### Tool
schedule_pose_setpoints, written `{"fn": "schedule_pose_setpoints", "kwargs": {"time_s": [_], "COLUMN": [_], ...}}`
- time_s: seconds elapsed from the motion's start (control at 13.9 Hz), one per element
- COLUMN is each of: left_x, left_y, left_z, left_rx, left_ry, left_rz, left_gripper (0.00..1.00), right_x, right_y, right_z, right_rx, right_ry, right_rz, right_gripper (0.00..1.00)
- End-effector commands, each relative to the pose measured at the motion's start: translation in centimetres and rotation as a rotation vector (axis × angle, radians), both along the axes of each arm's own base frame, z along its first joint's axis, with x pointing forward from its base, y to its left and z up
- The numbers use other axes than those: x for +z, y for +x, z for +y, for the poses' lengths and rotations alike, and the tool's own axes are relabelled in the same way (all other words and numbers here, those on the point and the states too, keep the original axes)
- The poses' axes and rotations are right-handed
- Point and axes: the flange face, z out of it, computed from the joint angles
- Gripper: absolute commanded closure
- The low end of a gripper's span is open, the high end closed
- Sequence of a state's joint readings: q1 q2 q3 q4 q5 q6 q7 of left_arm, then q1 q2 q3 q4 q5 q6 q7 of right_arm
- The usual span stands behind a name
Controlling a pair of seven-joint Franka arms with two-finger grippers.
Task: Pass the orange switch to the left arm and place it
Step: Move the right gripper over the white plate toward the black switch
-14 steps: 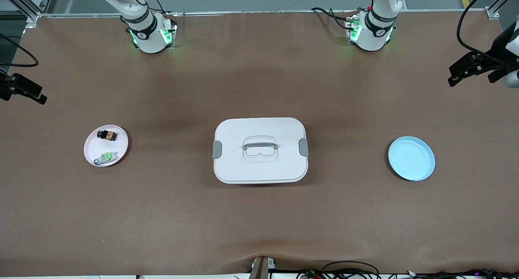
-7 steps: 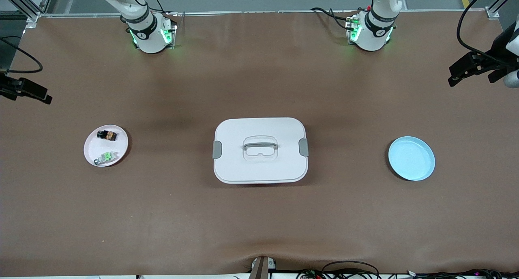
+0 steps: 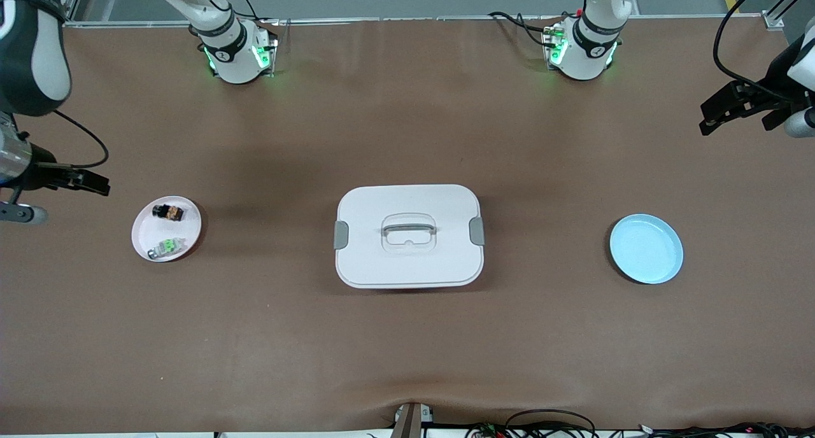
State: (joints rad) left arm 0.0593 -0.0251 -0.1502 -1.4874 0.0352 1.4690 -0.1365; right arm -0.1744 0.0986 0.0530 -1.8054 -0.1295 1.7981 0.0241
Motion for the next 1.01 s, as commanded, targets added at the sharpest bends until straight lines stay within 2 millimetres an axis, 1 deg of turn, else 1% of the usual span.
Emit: {"fn": "schedule_pose_setpoints", "kwargs": {"time_s": [0.0,0.22,0.36,0.57,0.72,0.93], "left_x": [0.5,0.5,0.1,0.2,0.1,0.0], "left_y": [-0.1,-0.1,0.1,0.0,-0.1,0.0], "left_z": [0.1,-0.1,-0.2,-0.2,-0.1,0.1], "left_rx": [0.002,0.0,0.0,-0.003,-0.004,-0.013], "left_ry": [0.007,0.007,0.007,0.008,0.008,0.008], "left_rz": [0.003,0.0,0.009,0.009,0.012,0.014], "left_gripper": [0.0,0.0,0.0,0.0,0.0,0.0], "right_x": [-4.1,-8.7,-11.1,-14.5,-17.3,-20.3], "right_y": [-1.5,-2.3,-2.5,-2.6,-2.3,-2.1], "right_z": [-1.2,-1.7,-1.9,-2.6,-3.3,-3.6], "right_rx": [0.007,0.007,0.004,-0.004,-0.011,-0.016], "right_ry": [-0.01,0.0,0.009,0.02,0.029,0.04], "right_rz": [-0.018,-0.017,0.01,0.022,0.024,0.042], "right_gripper": [0.0,0.0,0.0,0.0,0.0,0.0]}}
